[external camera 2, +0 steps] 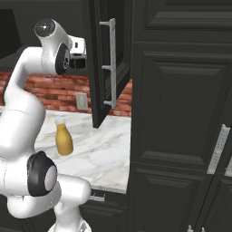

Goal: There is a tray on the dining counter. Grab the cup, mug, and pitcher and place them on the tray. The pitcher may be placed next to the tray if it cannot fit the tray.

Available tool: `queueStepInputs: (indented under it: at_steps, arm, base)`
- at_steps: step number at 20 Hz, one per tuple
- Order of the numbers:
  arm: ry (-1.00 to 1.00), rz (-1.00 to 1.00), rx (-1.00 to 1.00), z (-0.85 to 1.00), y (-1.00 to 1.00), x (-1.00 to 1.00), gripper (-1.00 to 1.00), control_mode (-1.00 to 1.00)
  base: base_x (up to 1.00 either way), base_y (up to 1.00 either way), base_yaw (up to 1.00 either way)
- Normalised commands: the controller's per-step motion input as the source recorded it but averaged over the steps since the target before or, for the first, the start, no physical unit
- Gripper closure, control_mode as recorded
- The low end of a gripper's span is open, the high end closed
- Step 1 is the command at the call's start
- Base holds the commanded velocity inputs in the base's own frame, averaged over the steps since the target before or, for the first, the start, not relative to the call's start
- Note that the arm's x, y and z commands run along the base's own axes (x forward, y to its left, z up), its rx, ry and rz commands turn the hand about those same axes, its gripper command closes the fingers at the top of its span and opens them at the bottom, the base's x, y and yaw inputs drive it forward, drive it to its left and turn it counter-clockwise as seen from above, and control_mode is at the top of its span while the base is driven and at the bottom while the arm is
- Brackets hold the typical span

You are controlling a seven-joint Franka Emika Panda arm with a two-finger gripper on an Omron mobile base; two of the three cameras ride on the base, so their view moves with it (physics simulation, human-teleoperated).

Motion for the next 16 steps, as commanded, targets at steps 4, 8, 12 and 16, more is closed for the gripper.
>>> queueStepInputs:
  at_steps: [4,8,12,16]
  arm:
    - [-0.02,-0.07,0.04,0.06,-0.01,-0.99,1.00,-1.00]
    - [-0.04,-0.01,0.04,0.03,-0.13,-0.93,1.00,-1.00]
    - [0.00,0.00,0.00,0.00,-0.05,-0.96,1.00,-1.00]
    - [0.00,0.00,0.00,-0.14,-0.08,-0.80,1.00,-1.00]
  base:
    - [0.00,0.00,0.00]
    - [0.00,0.00,0.00]
    - [0.00,0.00,0.00]
    - [0.00,0.00,0.00]
